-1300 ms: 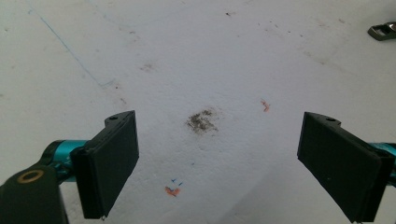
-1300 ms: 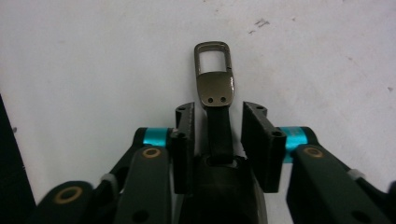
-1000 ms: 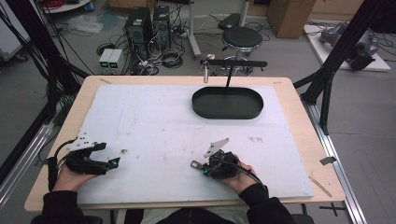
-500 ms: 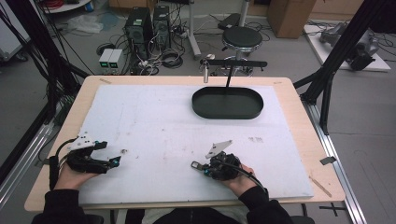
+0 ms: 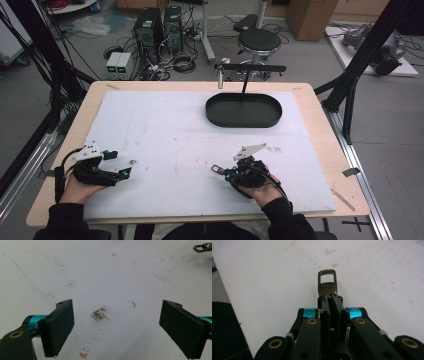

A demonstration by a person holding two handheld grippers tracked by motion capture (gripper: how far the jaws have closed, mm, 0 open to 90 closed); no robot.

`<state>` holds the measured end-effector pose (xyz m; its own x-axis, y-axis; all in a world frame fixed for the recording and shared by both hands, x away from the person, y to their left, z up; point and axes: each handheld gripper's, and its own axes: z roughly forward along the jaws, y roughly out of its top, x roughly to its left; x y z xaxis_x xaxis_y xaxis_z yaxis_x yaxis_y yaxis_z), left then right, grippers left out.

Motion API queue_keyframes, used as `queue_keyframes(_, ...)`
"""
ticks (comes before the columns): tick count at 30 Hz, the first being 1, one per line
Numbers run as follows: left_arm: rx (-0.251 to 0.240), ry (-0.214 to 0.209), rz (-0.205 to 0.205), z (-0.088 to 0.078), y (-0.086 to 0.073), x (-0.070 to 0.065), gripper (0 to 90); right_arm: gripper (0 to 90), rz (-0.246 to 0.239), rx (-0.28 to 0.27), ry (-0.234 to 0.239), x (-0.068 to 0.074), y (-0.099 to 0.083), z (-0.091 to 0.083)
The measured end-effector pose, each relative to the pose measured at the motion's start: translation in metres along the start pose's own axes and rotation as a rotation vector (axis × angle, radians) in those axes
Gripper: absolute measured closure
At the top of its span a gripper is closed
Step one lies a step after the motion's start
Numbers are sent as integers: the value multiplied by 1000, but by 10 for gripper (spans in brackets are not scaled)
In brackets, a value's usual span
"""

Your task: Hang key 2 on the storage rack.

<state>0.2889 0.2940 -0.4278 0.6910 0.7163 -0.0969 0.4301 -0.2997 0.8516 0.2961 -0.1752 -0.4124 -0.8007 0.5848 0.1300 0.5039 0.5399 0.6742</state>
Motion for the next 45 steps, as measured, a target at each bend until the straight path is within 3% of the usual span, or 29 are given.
queue_keyframes(10, -18, -8, -8, -1, 0, 0, 130, 863, 54, -55, -25, -17, 7, -25)
queue_keyframes(15, -22, -5, -12, -3, 0, 1, 130, 862, 21, -82, -10, -27, 21, -34)
queue_keyframes(31, -53, -13, -29, -7, 0, 0, 130, 861, 39, -160, -38, -52, 69, -55)
queue_keyframes(39, -39, -14, -27, -6, -2, 1, 130, 860, 28, -129, -32, -61, 80, -54)
queue_keyframes(45, -42, -11, -20, -6, -1, 0, 130, 860, 41, -135, -30, -72, 88, -53)
